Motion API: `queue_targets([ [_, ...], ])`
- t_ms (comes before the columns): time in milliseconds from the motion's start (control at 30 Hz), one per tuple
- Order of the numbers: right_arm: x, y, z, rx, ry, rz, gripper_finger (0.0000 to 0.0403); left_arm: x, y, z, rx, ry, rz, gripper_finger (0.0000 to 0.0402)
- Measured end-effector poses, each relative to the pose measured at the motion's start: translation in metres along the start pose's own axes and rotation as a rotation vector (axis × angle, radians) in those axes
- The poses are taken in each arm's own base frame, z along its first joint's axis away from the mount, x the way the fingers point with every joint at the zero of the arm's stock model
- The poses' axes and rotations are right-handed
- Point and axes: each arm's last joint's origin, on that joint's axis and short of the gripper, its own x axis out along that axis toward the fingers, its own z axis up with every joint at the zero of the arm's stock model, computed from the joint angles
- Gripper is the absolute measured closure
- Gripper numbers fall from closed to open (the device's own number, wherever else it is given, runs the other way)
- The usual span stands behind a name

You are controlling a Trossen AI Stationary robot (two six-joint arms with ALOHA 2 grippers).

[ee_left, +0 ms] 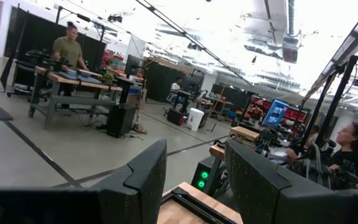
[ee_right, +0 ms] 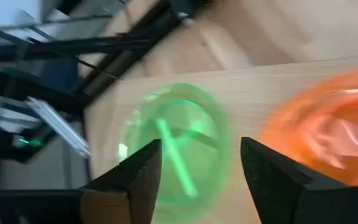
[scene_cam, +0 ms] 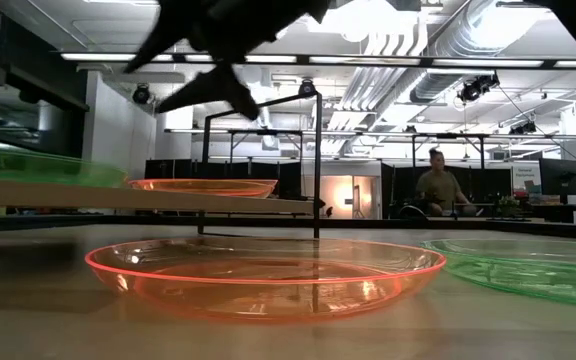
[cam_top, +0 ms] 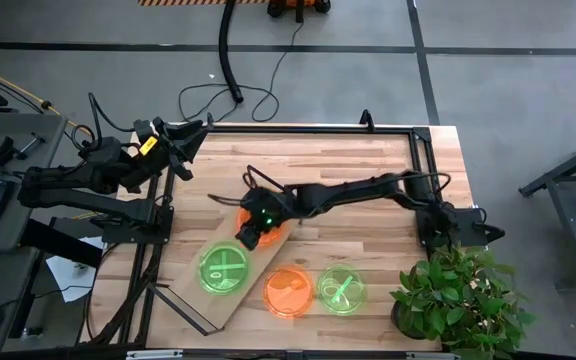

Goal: Place and stack plates onto a shelf
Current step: Adjust the stacked orange plates on the shelf

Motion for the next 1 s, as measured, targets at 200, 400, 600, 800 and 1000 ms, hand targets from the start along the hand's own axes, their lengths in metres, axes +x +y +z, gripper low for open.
queue_targets([
  [200,-0.051,0.007,-0.004,-0.153,0.089,-0.204,0.0204,0.0,0.0,0.0,0.013,0.002,0.003,0.0248],
  [400,-0.073,0.001,-0.044,-0.138,0.205,-0.286,0.0281,0.0,0.0,0.0,0.029,0.004,0.004,0.0248],
  [600,-0.089,-0.007,-0.091,0.08,0.107,-0.177,0.0393,0.0,0.0,-0.001,0.031,0.008,0.003,0.0248],
  [800,-0.141,-0.015,-0.124,0.213,-0.101,-0.272,0.0387,0.004,-0.006,-0.018,0.084,0.16,-0.172,0.0248],
  [1000,-0.187,-0.027,-0.141,0.305,-0.283,-0.291,0.0397,0.021,-0.019,-0.067,0.122,0.513,-0.298,0.0278],
])
